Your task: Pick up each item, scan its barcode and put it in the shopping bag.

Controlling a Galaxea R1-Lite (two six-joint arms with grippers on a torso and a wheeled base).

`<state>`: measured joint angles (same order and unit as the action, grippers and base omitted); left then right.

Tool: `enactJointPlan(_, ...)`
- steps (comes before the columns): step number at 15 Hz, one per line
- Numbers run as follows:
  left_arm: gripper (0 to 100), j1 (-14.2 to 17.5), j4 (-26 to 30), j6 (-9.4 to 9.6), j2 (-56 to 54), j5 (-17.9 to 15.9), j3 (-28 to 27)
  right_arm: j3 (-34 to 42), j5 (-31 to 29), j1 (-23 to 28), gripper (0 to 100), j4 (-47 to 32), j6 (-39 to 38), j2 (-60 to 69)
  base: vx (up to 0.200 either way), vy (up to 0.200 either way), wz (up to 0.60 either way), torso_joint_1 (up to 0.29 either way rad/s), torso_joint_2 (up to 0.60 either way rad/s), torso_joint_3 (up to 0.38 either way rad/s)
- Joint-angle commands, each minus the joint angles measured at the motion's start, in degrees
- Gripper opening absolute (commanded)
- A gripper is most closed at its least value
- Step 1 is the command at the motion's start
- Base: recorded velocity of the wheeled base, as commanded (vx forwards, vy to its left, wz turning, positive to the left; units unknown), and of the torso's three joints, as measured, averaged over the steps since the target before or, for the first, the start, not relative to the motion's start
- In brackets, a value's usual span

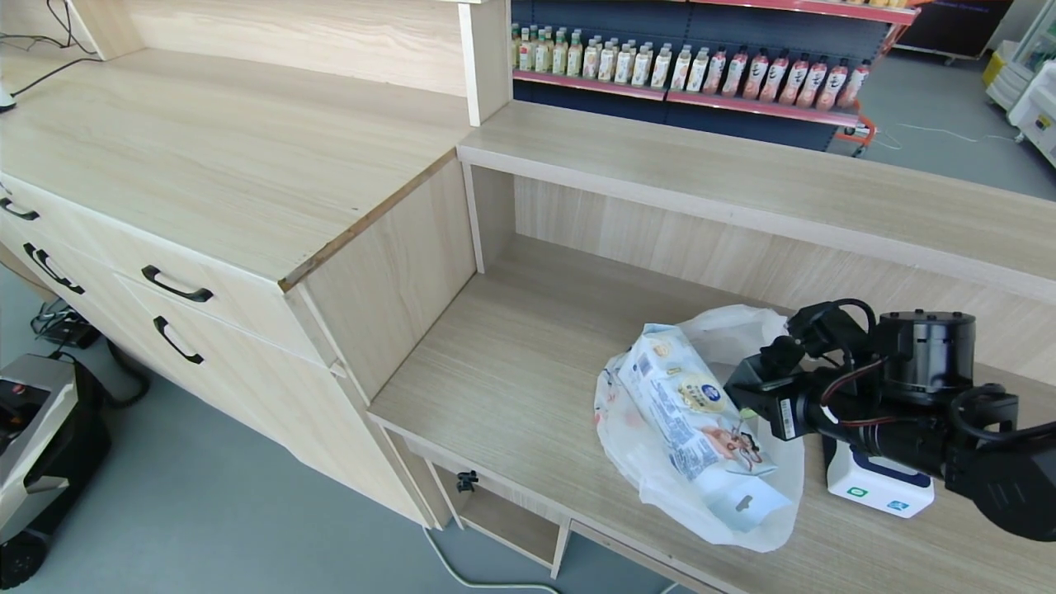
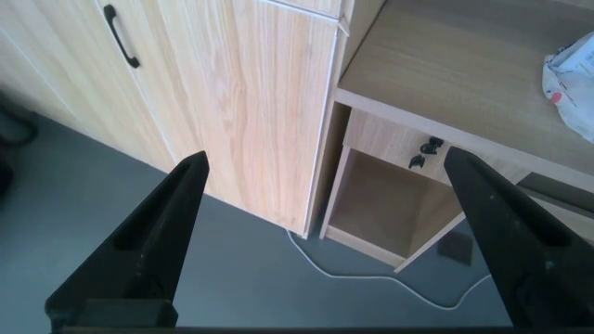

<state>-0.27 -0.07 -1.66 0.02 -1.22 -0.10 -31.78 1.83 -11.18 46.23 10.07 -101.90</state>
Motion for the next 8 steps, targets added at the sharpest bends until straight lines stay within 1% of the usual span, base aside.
enactJointPlan(1,100,0.0,-0.01,-0.01,-0.02,-0.01,0.01,1.37,0.02,1.16,0,0.36,0.65,-0.76,0.0,0.0,0.0,0.0,0.0,0.0)
enactJointPlan(8,100,0.0,-0.01,-0.01,-0.02,-0.01,0.01,3.92,-0.07,1.95,0,0.62,1.27,-2.16,0.0,0.0,0.0,0.0,0.0,0.0)
